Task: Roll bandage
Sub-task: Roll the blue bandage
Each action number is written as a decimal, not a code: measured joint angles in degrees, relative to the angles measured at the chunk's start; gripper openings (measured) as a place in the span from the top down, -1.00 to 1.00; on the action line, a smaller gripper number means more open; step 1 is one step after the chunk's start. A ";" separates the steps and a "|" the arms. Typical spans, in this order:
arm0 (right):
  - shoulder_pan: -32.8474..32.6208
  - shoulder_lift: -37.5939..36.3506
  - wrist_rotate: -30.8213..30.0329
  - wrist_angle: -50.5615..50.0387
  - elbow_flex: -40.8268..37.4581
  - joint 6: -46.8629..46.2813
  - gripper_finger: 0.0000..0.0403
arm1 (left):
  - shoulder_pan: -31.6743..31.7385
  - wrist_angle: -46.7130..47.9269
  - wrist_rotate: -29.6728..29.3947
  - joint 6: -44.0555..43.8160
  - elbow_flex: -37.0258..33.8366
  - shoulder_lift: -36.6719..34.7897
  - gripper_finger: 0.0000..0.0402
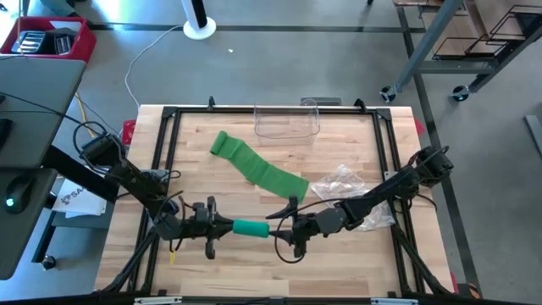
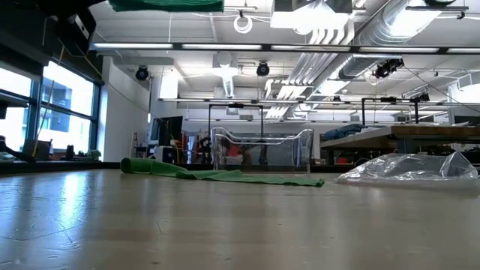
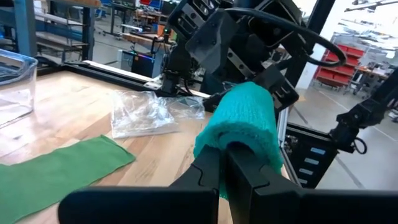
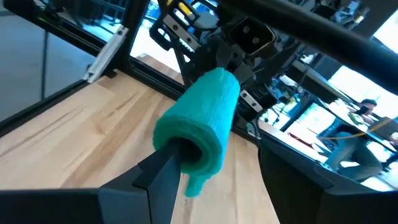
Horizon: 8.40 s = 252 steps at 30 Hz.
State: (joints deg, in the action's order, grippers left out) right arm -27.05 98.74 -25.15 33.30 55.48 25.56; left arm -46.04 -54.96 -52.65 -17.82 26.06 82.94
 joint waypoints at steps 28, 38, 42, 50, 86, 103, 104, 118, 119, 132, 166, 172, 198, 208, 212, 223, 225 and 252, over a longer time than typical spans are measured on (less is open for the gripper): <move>1.18 0.00 2.32 0.76 -0.04 -0.03 0.83 | 4.02 -1.64 7.00 0.19 0.00 0.00 0.92; 2.31 -5.89 5.87 -10.37 -0.04 -7.86 0.95 | -0.18 5.04 -0.71 0.08 0.02 0.00 0.49; 6.42 -7.32 22.74 -14.40 -0.04 -11.56 0.98 | -0.96 4.21 -1.08 7.41 1.08 0.00 0.41; 15.08 -6.99 47.77 -12.42 -0.07 -17.94 0.98 | -0.13 4.35 3.59 26.53 7.76 0.12 0.26; 18.64 -6.99 47.58 -7.33 -0.07 -33.22 0.98 | -0.24 17.92 -18.86 57.30 28.30 13.09 0.32; 13.11 -7.02 39.53 -7.41 -0.07 -24.00 0.98 | 0.83 17.92 -21.81 41.87 28.30 13.09 0.90; 12.79 -7.02 38.10 -7.44 -0.07 -23.10 0.97 | 0.83 17.90 -22.17 41.03 28.30 13.09 0.94; 11.45 -11.24 19.44 -23.44 0.09 -18.07 0.26 | -0.99 17.68 -26.90 31.29 28.04 12.89 0.98; 11.23 -11.54 18.19 -25.41 -0.19 -17.44 0.24 | -1.10 17.29 -27.42 30.91 28.10 12.73 0.98; 6.95 -5.75 17.38 -7.62 0.00 -17.10 0.28 | -1.61 -1.90 -22.09 48.17 28.15 12.46 0.99; 5.58 -3.17 19.44 14.69 -0.04 -4.98 0.96 | 0.64 -8.07 -8.46 54.01 28.15 12.46 0.97; 5.06 -1.47 17.07 10.66 0.02 -6.61 0.99 | 0.25 -12.57 -8.55 57.93 28.13 12.48 0.97; 3.77 3.04 18.49 10.42 -0.09 -19.23 1.00 | -1.16 3.18 -20.87 53.37 28.17 12.46 0.98; 5.33 3.02 28.55 14.09 -0.09 -27.05 1.00 | -0.90 5.66 -24.80 55.42 28.17 12.46 0.97; 5.33 2.99 31.09 20.12 -0.09 -28.47 1.00 | -0.90 6.21 -24.54 55.40 28.17 12.46 0.97; 5.31 3.02 32.28 24.58 -0.09 -33.23 0.93 | -0.73 13.20 -22.76 46.71 28.20 12.46 0.97; 5.31 3.02 32.24 23.91 -0.09 -33.29 0.85 | -0.43 17.64 -22.53 41.19 28.20 12.46 0.97; 9.88 7.15 18.77 2.46 -0.02 -20.76 0.32 | 3.45 27.75 -16.81 -22.10 12.18 12.59 0.98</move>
State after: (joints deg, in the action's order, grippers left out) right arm -17.17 105.89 -6.37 35.76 55.46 4.80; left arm -42.59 -27.21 -69.46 -39.92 38.25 95.53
